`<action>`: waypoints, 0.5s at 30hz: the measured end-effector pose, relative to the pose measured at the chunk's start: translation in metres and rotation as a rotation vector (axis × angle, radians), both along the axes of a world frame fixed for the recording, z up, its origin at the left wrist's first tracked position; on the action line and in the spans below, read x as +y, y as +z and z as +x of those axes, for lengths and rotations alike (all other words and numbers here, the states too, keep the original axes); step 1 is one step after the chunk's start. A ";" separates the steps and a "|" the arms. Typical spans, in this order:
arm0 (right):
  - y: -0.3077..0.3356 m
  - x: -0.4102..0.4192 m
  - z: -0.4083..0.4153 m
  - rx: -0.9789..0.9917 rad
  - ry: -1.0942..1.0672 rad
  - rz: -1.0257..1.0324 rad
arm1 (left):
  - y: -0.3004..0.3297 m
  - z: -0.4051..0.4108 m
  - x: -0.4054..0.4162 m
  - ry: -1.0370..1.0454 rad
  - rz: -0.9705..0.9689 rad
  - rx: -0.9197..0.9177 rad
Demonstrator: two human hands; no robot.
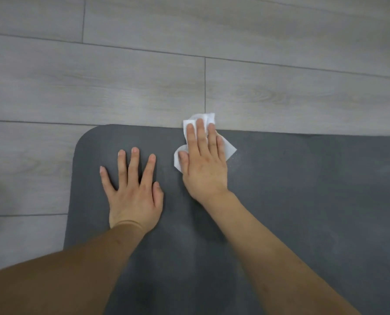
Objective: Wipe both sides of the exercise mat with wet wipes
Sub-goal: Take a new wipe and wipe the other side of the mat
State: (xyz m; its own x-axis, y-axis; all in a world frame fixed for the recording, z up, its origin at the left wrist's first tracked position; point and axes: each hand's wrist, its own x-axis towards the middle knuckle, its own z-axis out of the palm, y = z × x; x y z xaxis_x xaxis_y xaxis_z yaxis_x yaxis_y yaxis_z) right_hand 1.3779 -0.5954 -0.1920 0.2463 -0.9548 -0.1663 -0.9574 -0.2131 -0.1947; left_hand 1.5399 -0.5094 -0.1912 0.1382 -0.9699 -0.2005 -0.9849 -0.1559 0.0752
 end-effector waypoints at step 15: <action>0.000 0.000 -0.021 -0.027 -0.044 0.033 | 0.000 -0.003 0.002 0.095 -0.162 0.145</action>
State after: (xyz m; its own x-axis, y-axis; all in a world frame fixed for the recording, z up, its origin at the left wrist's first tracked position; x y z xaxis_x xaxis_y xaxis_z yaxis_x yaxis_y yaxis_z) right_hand 1.3572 -0.5949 -0.1917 0.2090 -0.9589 -0.1920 -0.9601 -0.1638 -0.2269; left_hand 1.5374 -0.5076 -0.1909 0.2116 -0.9750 -0.0672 -0.9435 -0.2217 0.2462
